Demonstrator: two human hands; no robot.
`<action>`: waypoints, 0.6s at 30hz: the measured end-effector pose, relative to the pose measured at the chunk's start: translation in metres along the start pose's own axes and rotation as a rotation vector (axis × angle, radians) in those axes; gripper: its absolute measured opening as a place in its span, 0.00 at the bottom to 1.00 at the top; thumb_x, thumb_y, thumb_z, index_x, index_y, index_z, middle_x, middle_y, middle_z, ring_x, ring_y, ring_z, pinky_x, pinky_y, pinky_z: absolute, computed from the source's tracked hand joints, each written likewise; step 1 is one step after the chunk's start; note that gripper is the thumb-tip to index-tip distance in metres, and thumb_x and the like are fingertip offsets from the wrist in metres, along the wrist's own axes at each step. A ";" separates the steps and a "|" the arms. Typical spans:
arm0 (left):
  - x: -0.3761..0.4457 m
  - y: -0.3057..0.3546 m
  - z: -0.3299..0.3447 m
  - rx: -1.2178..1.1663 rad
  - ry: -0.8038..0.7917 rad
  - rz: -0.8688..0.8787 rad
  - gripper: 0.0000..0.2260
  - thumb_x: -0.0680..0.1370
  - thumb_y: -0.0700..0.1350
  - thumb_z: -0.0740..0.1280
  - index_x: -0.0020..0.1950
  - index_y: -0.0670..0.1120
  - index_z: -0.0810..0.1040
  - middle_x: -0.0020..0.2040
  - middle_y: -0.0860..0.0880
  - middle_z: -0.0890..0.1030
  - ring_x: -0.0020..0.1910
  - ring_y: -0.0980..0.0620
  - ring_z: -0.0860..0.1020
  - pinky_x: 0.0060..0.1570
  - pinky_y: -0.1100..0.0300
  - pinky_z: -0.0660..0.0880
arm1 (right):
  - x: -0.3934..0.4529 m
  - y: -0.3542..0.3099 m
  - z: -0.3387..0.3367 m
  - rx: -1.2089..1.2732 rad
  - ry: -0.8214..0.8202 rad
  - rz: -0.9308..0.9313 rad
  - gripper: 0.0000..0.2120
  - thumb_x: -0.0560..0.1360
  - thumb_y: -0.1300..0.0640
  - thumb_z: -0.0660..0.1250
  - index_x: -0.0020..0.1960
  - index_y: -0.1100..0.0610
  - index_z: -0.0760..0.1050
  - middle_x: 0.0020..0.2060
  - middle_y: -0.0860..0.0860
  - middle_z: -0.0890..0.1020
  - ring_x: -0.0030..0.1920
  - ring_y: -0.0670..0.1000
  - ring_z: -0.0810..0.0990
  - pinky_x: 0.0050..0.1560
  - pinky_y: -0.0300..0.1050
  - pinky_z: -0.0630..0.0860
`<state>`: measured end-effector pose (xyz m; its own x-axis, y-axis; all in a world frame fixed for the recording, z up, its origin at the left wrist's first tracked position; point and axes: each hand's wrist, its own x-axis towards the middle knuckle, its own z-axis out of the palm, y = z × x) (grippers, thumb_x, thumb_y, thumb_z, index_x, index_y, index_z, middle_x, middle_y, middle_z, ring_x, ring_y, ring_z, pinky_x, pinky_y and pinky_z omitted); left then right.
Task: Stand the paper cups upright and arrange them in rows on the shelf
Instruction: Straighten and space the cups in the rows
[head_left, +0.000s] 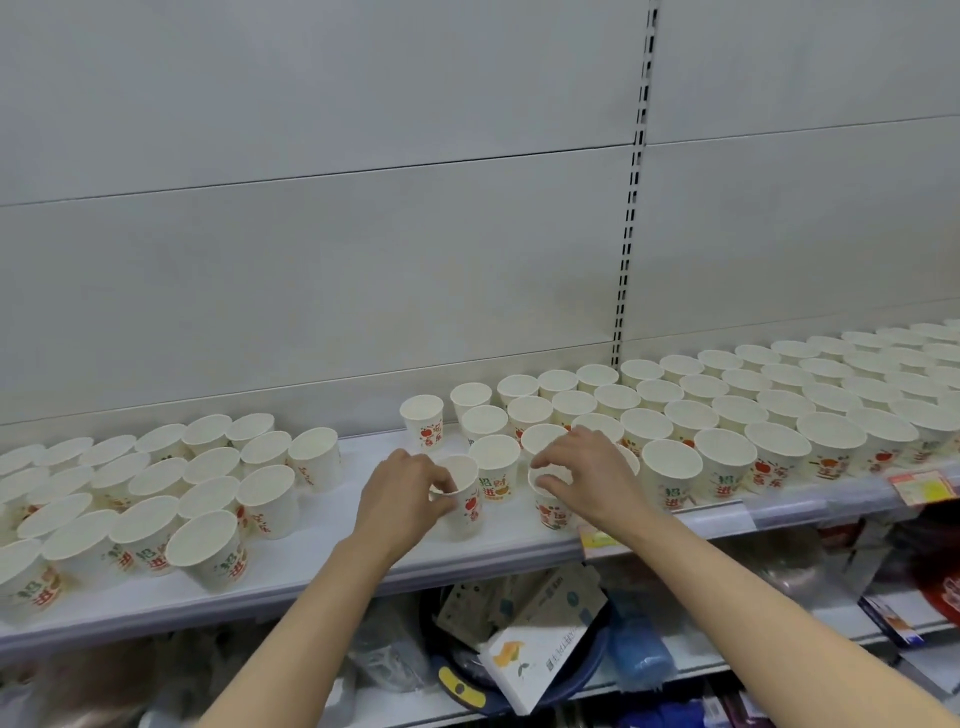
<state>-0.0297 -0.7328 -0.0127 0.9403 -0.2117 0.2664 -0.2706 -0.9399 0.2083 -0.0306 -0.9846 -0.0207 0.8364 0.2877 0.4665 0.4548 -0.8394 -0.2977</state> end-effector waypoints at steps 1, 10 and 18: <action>-0.003 0.005 -0.001 -0.021 -0.015 0.031 0.07 0.74 0.56 0.71 0.49 0.57 0.84 0.47 0.56 0.80 0.48 0.55 0.72 0.45 0.59 0.73 | 0.006 -0.003 0.000 0.030 -0.019 -0.021 0.08 0.70 0.50 0.72 0.49 0.49 0.82 0.46 0.44 0.83 0.50 0.49 0.75 0.52 0.49 0.72; 0.004 0.036 -0.001 -0.040 -0.036 0.244 0.09 0.74 0.57 0.71 0.51 0.57 0.83 0.46 0.56 0.81 0.48 0.54 0.70 0.44 0.58 0.69 | 0.010 -0.017 0.013 0.061 -0.175 -0.143 0.05 0.69 0.51 0.73 0.44 0.49 0.82 0.43 0.43 0.82 0.47 0.50 0.73 0.46 0.51 0.73; 0.001 0.015 0.009 -0.210 -0.085 0.128 0.09 0.71 0.55 0.75 0.49 0.59 0.81 0.51 0.61 0.77 0.46 0.62 0.75 0.48 0.58 0.75 | 0.014 -0.021 0.009 0.023 -0.189 -0.131 0.04 0.70 0.51 0.72 0.44 0.47 0.82 0.40 0.43 0.82 0.45 0.48 0.72 0.44 0.49 0.72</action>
<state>-0.0311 -0.7492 -0.0180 0.9071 -0.3556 0.2250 -0.4173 -0.8295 0.3712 -0.0258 -0.9590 -0.0153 0.8112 0.4766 0.3388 0.5683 -0.7791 -0.2647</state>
